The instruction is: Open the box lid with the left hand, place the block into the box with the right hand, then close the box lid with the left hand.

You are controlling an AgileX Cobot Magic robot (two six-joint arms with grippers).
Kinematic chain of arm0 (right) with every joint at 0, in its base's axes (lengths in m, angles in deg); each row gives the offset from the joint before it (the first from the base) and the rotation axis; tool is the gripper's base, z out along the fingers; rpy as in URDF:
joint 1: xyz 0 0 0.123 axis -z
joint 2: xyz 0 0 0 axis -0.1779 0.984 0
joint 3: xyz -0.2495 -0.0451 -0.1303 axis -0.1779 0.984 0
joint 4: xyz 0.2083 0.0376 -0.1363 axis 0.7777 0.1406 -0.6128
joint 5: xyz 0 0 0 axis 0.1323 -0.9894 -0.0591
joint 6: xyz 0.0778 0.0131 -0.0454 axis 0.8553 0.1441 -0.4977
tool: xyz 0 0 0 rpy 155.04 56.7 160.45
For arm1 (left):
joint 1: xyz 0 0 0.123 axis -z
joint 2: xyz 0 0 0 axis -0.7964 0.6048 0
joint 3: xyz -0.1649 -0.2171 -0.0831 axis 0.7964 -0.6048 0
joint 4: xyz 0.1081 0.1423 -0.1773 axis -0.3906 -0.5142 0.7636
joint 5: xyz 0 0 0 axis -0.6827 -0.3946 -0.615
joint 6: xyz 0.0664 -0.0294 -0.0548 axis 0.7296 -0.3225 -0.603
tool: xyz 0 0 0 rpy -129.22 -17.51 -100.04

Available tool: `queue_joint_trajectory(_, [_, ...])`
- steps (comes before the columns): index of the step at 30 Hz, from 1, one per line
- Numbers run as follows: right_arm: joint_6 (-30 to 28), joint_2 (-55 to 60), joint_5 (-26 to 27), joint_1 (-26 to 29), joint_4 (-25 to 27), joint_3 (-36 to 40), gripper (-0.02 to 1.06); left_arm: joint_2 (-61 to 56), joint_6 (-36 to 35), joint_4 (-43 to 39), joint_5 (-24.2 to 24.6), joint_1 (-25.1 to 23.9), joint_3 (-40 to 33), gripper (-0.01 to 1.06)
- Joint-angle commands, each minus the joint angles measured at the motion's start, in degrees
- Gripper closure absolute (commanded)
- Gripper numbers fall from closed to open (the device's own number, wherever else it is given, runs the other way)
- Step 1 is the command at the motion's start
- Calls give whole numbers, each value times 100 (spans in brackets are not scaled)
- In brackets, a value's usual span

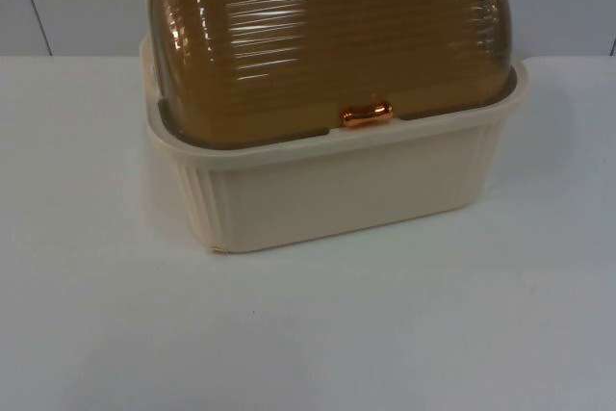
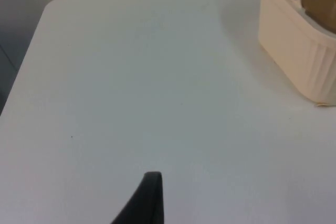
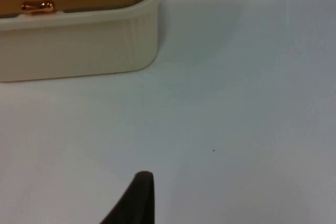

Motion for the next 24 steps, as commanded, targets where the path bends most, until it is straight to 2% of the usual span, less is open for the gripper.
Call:
queue_joint_trajectory(1, [62, -17, 71, -8, -47, -4, 0, -15, -76, -40, -8, 9, -31, 1])
queue_joint_trajectory(8, [21, -17, 71, -8, -47, -4, 0, -15, -30, -17, -8, 9, -31, 1])
queue_joint_trajectory(12, [13, -17, 71, -8, -47, -4, 0, -15, 293, 157, -8, 9, -31, 1])
queue_joint_trajectory(24, [13, -17, 71, -8, -47, -4, 0, -15, 240, 122, -8, 9, -31, 1])
